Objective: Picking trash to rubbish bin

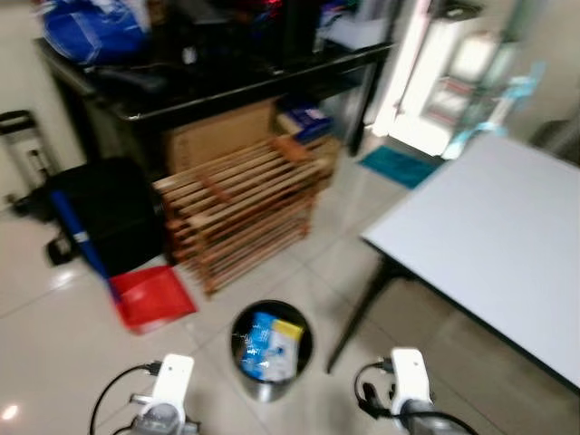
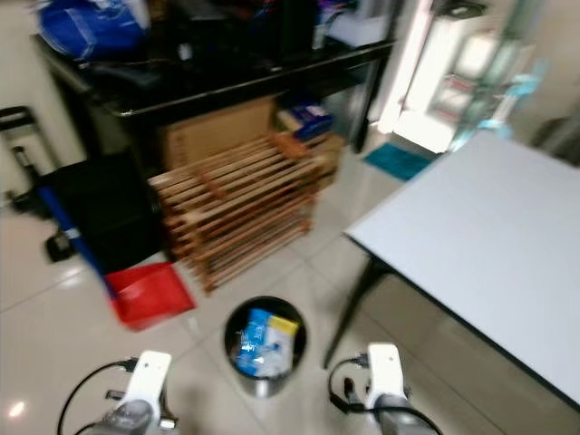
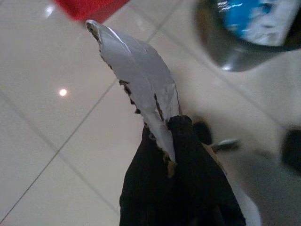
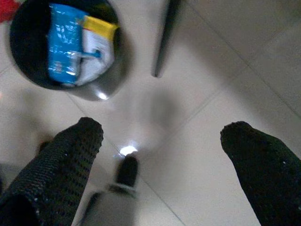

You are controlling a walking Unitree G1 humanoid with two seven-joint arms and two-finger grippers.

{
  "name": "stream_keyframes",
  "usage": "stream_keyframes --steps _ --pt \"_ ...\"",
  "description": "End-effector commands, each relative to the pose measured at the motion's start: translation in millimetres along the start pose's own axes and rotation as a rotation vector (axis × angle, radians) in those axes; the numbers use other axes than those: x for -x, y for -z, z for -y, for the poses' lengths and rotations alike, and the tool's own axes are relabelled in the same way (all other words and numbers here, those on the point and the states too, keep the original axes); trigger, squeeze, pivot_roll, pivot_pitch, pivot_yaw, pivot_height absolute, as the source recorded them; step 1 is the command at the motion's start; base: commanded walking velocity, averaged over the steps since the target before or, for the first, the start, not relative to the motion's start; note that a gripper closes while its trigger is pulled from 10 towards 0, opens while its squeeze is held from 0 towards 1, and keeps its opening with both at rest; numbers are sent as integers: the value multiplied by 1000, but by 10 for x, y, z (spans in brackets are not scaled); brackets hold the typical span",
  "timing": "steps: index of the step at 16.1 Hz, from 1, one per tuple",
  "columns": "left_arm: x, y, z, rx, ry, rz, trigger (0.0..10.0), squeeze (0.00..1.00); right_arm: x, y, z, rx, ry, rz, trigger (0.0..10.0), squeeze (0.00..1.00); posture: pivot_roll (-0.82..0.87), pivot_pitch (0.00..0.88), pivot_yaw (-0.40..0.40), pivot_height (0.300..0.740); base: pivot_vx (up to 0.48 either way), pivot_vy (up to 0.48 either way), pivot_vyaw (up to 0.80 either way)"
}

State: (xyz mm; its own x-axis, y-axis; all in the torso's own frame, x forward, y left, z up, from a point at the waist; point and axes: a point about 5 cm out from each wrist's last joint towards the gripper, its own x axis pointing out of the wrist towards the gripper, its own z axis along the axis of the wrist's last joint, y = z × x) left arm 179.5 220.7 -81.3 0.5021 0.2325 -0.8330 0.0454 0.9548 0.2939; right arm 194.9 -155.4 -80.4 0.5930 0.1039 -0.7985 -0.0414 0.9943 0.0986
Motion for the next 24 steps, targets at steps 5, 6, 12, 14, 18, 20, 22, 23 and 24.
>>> stream_keyframes --steps 5,6,12,14,18,20,22,23,24 --pt "1 -27 61 6 8 3 10000 0 15 11 81 48 6 -13 10000 0 26 43 -91 740 431 0 262" --pt "2 -24 63 7 9 2 10000 0 15 16 82 37 11 -15 10000 0 26 42 -91 740 431 0 725" --pt "1 -28 61 6 9 2 10000 0 16 18 92 14 21 -15 10000 0 27 42 -91 740 431 0 0" --pt "2 -36 68 7 19 11 10000 0 14 21 82 12 16 -20 10000 0 26 43 -90 740 358 0 0" --pt "3 -36 83 5 29 16 10000 0 17 45 74 26 -5 -36 10000 0 21 47 -92 740 0 0 0" --pt "4 -31 86 -4 32 16 10000 0 20 43 83 39 -20 -40 10000 0 12 55 -96 740 0 0 0" --pt "3 -65 103 -21 43 27 10000 0 28 53 97 49 -71 -61 10000 0 5 63 -103 740 0 0 0" --pt "2 -79 105 -23 44 29 10000 0 33 77 91 63 -100 -81 10000 0 4 67 -105 740 0 0 0" --pt "1 -85 107 -23 46 31 10000 0 36 88 84 64 -114 -88 10000 0 1 69 -108 740 0 0 0"
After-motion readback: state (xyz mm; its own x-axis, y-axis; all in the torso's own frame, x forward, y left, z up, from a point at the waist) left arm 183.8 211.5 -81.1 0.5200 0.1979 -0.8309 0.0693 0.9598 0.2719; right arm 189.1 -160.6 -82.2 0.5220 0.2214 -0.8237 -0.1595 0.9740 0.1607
